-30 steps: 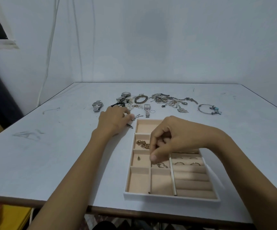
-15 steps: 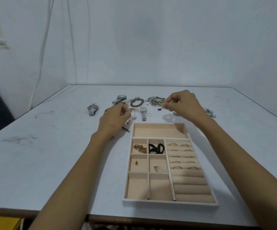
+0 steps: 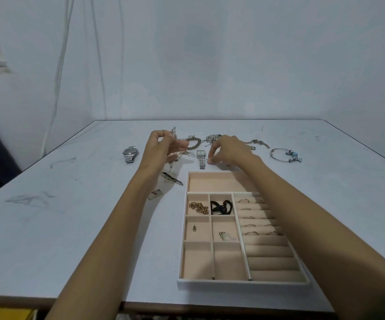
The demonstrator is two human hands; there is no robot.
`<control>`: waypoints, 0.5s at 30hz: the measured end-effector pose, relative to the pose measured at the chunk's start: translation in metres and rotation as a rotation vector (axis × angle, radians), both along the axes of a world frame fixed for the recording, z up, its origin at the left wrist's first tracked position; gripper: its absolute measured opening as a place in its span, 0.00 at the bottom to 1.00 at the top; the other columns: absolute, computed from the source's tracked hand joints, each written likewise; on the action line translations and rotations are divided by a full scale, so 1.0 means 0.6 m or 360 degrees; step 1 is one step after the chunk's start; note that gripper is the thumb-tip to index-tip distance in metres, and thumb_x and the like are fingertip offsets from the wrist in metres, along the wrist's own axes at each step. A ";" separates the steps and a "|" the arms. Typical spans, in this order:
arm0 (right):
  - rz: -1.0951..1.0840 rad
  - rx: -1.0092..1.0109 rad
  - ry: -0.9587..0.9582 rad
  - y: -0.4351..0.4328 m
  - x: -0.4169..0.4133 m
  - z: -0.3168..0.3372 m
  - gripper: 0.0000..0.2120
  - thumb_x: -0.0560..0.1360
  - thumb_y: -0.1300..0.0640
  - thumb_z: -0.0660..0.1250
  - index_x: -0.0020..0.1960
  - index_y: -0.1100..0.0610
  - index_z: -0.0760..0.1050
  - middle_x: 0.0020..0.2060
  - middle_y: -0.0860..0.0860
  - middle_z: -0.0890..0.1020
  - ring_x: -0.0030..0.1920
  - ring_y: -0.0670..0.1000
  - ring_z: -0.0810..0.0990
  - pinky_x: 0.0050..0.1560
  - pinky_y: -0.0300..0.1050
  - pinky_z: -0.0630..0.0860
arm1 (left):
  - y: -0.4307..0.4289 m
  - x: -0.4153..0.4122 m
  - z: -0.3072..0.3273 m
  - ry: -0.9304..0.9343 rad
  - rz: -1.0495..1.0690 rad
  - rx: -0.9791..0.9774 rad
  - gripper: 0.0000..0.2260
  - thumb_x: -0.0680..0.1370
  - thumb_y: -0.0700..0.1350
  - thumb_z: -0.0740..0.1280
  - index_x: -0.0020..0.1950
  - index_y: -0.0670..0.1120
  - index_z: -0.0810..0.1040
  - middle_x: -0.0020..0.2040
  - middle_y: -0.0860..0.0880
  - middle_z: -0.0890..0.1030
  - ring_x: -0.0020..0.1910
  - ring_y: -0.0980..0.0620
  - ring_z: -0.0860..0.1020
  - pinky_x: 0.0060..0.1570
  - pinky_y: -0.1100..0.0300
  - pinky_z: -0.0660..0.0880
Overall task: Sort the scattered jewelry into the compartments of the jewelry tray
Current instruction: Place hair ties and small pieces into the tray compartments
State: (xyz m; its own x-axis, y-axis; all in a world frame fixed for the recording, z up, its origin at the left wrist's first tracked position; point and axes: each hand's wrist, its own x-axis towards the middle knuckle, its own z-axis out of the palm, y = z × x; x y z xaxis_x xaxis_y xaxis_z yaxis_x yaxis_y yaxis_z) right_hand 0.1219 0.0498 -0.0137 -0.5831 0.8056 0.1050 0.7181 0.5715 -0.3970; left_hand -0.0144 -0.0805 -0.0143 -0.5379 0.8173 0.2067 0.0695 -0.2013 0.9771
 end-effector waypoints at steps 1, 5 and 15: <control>-0.0006 -0.0041 0.0007 0.001 -0.001 0.001 0.07 0.71 0.54 0.72 0.48 0.53 0.82 0.35 0.45 0.77 0.41 0.50 0.77 0.41 0.42 0.70 | 0.000 0.000 0.001 -0.0024 0.0006 0.0006 0.04 0.81 0.42 0.57 0.48 0.49 0.68 0.44 0.48 0.84 0.45 0.51 0.82 0.53 0.54 0.75; 0.0012 -0.0295 0.0036 0.008 -0.007 0.005 0.03 0.69 0.61 0.71 0.40 0.58 0.77 0.31 0.53 0.76 0.25 0.48 0.71 0.27 0.37 0.66 | -0.004 0.003 0.006 -0.0079 0.0028 0.0003 0.03 0.81 0.41 0.59 0.48 0.48 0.69 0.38 0.49 0.79 0.37 0.52 0.79 0.47 0.56 0.75; 0.0036 -0.0624 0.0402 -0.001 0.010 0.005 0.10 0.69 0.72 0.71 0.37 0.61 0.73 0.30 0.56 0.77 0.20 0.46 0.75 0.21 0.33 0.68 | -0.013 0.007 0.012 0.0038 0.0015 -0.0070 0.02 0.81 0.43 0.60 0.49 0.49 0.69 0.34 0.52 0.70 0.25 0.56 0.64 0.29 0.63 0.63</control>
State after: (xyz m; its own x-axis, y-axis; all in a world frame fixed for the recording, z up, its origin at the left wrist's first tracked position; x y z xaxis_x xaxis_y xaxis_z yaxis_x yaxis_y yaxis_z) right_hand 0.1279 0.0493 -0.0105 -0.5963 0.8002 -0.0643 0.5603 0.3576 -0.7471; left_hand -0.0100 -0.0881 -0.0068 -0.5411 0.8207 0.1836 0.0947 -0.1575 0.9830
